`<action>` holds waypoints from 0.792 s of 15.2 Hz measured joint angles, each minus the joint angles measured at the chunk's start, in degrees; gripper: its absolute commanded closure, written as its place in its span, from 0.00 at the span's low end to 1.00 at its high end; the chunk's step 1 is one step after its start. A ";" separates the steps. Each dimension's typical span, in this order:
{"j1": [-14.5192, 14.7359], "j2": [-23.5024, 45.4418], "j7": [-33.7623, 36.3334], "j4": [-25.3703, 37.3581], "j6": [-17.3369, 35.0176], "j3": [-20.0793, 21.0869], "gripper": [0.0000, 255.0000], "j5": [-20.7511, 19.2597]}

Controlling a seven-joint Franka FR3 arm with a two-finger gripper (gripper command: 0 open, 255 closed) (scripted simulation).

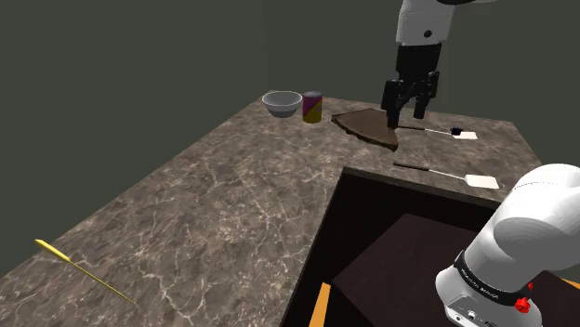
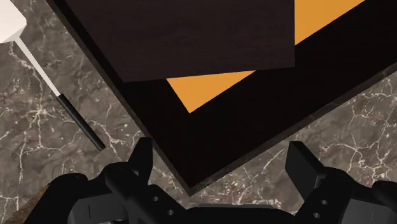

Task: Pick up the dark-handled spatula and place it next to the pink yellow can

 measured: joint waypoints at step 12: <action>-1.36 -15.44 -21.52 -18.48 7.73 -13.10 0.00 -12.21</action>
